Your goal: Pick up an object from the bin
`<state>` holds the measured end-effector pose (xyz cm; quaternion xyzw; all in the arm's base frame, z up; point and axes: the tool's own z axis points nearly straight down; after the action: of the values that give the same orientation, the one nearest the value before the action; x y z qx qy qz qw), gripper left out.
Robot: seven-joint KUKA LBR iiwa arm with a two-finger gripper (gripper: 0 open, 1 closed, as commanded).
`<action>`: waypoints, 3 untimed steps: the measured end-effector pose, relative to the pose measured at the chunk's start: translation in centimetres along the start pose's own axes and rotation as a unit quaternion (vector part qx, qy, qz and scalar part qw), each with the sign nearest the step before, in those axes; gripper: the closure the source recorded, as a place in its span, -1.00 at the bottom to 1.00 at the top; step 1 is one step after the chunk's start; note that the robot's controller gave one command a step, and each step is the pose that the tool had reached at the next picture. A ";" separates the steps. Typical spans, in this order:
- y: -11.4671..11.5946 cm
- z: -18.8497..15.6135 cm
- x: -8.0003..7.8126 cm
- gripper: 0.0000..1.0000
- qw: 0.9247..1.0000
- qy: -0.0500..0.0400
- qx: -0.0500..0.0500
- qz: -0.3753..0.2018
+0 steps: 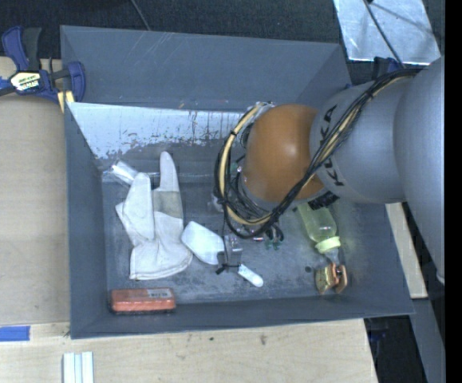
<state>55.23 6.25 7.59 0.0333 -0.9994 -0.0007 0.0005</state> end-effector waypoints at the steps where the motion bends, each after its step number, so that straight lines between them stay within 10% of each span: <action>1: -0.4 0.3 2.0 1.00 0.987 -0.004 -0.001 0.160; 3: -0.3 0.0 2.0 1.00 0.987 -0.004 -0.001 0.160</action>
Offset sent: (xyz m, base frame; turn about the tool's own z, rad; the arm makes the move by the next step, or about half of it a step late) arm 0.0000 0.0000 0.0000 0.0000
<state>53.24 5.78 7.62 -0.1271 -0.9919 -0.0018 -0.0030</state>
